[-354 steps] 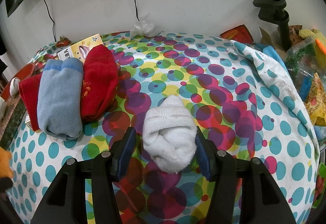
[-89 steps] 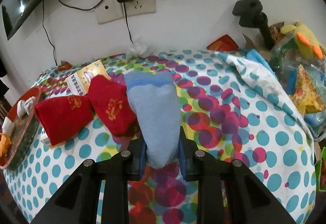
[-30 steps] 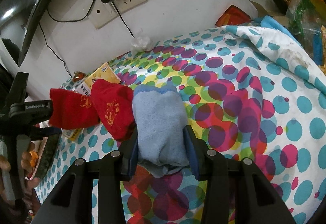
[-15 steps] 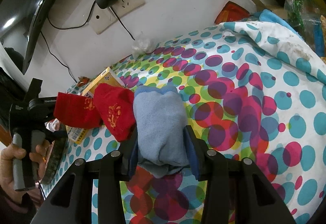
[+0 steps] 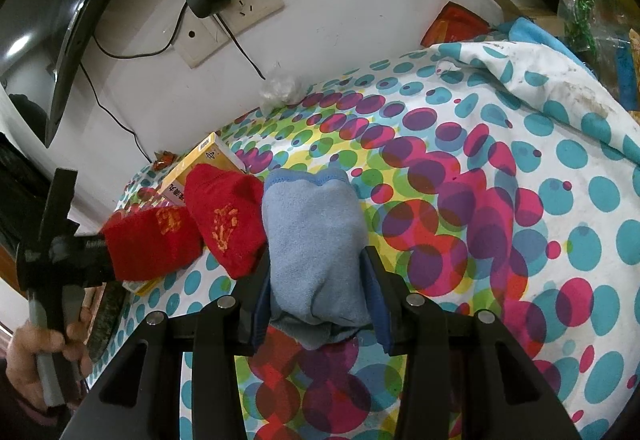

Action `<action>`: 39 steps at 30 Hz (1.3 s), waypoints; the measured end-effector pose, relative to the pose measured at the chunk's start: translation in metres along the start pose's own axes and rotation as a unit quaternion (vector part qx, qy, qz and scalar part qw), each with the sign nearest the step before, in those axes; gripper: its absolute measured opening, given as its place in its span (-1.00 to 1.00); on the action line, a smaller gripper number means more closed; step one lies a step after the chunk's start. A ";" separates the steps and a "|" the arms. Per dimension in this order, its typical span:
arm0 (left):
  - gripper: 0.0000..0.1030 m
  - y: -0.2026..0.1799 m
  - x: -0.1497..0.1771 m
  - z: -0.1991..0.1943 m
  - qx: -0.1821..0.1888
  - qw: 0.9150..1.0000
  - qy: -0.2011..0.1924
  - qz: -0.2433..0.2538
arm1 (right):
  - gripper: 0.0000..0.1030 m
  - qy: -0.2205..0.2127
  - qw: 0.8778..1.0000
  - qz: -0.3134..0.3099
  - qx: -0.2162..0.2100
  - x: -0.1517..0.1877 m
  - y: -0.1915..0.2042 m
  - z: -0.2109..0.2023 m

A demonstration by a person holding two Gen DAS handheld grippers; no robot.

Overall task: Organize objects
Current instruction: 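Move the left gripper to the yellow medicine box while the right gripper holds the blue sock, then grasp the yellow medicine box with the left gripper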

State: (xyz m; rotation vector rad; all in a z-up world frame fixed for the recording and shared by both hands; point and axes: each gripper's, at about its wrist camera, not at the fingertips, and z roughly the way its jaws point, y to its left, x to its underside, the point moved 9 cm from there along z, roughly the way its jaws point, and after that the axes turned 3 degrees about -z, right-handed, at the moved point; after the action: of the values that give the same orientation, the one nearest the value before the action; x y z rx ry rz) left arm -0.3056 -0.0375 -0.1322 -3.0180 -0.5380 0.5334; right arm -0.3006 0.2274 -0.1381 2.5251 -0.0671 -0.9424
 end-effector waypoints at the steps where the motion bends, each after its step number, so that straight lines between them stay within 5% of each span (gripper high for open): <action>1: 0.09 0.001 0.005 -0.002 0.004 1.000 -0.002 0.014 | -0.23 0.000 1.000 0.000 0.001 0.000 0.000 0.000; 10: 0.01 0.005 0.036 -0.015 0.012 0.994 -0.026 0.109 | -0.23 0.000 1.000 -0.002 0.008 0.000 -0.001 0.002; 19: 0.01 0.000 0.052 -0.017 0.028 0.990 -0.025 0.139 | -0.23 -0.001 1.000 -0.002 0.008 0.001 0.000 0.002; 30: 0.02 0.013 0.120 -0.043 0.042 0.981 -0.015 0.187 | -0.23 -0.004 1.000 0.008 0.001 0.000 -0.002 0.001; 39: 0.09 0.009 0.113 -0.039 0.040 0.982 -0.008 0.186 | -0.23 -0.004 1.000 0.008 0.000 0.000 -0.002 0.001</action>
State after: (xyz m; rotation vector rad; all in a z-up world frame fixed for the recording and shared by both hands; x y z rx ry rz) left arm -0.1899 -0.0066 -0.1330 -3.0476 0.0533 0.5764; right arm -0.3013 0.2286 -0.1395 2.5177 -0.0899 -0.9462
